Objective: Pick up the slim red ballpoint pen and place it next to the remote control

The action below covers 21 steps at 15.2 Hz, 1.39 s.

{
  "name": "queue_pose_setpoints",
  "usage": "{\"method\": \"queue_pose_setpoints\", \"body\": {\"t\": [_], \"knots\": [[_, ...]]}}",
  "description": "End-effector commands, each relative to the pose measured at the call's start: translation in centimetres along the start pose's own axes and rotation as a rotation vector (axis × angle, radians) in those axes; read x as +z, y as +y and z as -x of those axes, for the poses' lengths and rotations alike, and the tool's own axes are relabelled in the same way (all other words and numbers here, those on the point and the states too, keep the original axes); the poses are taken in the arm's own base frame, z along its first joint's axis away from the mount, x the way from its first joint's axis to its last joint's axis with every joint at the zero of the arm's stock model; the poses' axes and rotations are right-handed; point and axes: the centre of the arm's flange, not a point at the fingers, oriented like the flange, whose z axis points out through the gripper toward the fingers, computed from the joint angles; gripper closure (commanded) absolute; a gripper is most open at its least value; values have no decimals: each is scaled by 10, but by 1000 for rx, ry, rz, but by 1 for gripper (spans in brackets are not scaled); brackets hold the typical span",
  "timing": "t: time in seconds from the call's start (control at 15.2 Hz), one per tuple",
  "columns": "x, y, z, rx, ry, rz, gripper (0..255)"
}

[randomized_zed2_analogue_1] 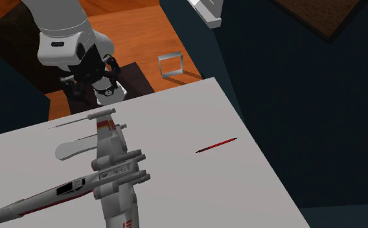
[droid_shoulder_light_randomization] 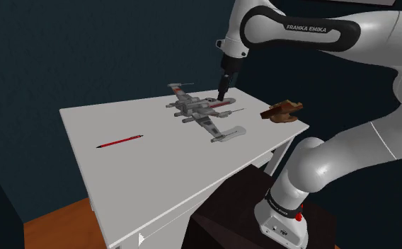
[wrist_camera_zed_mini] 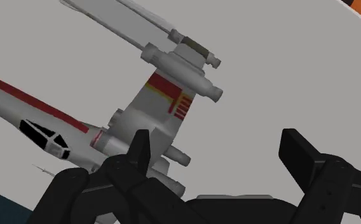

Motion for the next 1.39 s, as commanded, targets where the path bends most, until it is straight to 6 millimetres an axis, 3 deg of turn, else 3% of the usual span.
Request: {"method": "queue_pose_setpoints", "body": {"t": [0.0,0.66,1.32], "knots": [[15,3,-24,-70,0,-7,0],[81,-11,-138,-410,-5,-41,0],[146,-63,-241,-750,-10,-76,0]]}}
